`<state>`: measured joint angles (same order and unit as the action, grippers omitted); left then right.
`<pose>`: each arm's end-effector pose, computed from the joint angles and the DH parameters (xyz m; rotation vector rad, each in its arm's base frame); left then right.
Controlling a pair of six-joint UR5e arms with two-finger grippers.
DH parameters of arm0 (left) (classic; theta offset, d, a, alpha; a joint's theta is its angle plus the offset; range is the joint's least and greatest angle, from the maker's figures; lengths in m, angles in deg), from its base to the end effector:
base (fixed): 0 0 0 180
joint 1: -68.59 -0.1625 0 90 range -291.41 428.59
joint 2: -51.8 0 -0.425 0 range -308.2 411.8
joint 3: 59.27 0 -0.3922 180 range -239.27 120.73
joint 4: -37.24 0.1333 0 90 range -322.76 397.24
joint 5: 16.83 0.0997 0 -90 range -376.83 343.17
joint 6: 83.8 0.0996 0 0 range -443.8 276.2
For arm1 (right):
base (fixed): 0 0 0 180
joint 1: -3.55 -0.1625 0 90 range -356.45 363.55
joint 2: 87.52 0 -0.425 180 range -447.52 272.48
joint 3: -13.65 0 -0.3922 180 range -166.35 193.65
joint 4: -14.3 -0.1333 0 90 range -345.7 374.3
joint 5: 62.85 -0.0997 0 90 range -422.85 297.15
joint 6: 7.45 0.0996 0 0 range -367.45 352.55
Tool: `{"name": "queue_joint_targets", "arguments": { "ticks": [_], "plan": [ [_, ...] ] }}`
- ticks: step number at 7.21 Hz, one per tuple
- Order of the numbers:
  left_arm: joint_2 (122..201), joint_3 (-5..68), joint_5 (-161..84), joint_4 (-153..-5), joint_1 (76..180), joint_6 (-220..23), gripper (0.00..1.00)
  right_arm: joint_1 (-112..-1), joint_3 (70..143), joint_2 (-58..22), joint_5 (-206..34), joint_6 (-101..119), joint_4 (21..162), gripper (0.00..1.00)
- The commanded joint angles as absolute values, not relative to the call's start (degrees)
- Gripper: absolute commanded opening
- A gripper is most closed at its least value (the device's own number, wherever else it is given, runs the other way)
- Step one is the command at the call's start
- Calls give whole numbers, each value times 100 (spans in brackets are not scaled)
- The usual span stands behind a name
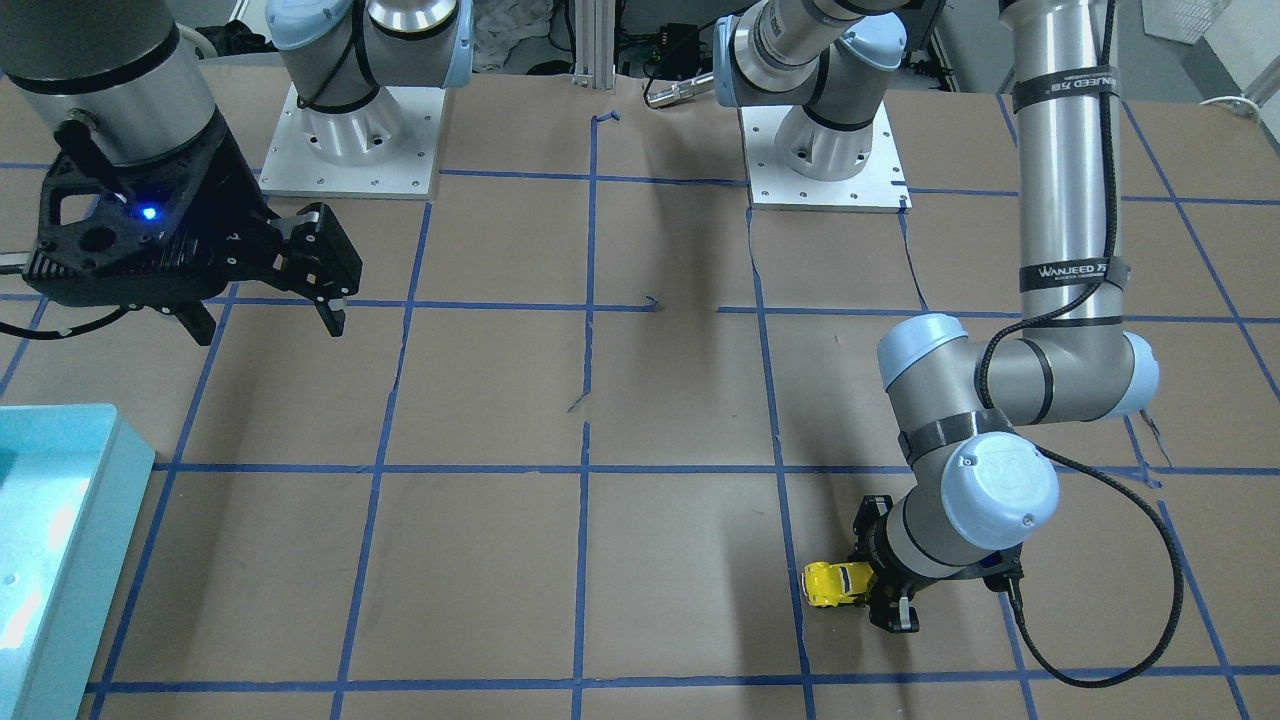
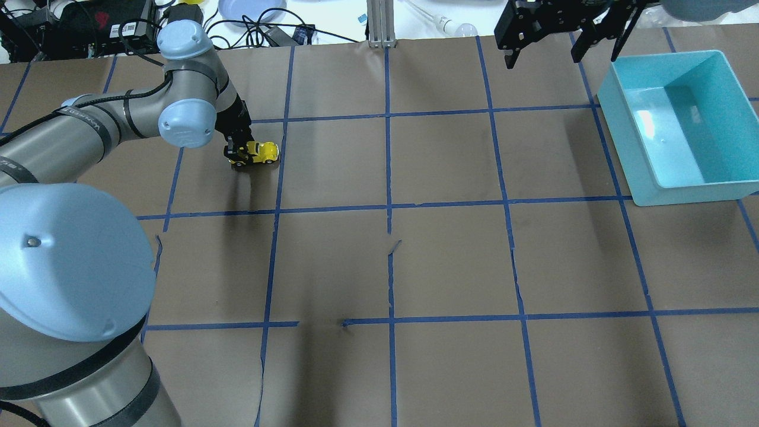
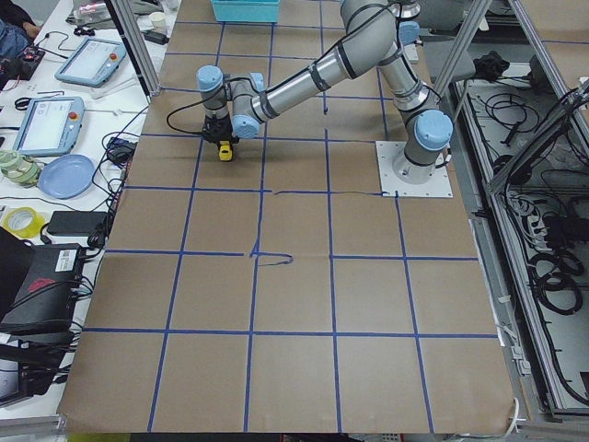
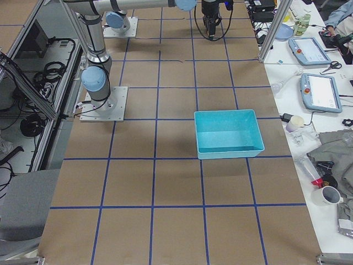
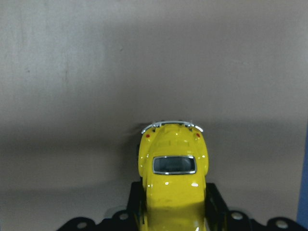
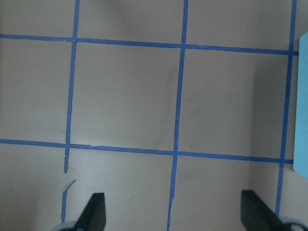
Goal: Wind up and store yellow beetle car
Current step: 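Close the left gripper on the yellow car and pull it backward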
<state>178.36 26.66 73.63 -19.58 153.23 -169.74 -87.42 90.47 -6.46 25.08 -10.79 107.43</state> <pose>-0.0679 -0.6942 0.1948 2.2453 -2.1948 0.0226 0.1465 -0.5664 0.5254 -0.1202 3.0994 -0.2009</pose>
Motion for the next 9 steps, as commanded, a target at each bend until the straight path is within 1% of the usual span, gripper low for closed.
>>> {"name": "queue_joint_targets", "arguments": {
  "ticks": [1,4,9],
  "plan": [
    [17678,2608,7282,-1954,15340,-16993,0,-8742,9047,-649,2504,-1079,10747,100],
    [17677,2642,5739,-1954,15428,-17618,0,-8751,9047,-649,2513,-1079,10747,100],
    [17862,2695,5805,-1963,15446,-17145,0,-8751,9047,-649,2513,-1079,10738,100]
  ]
}}
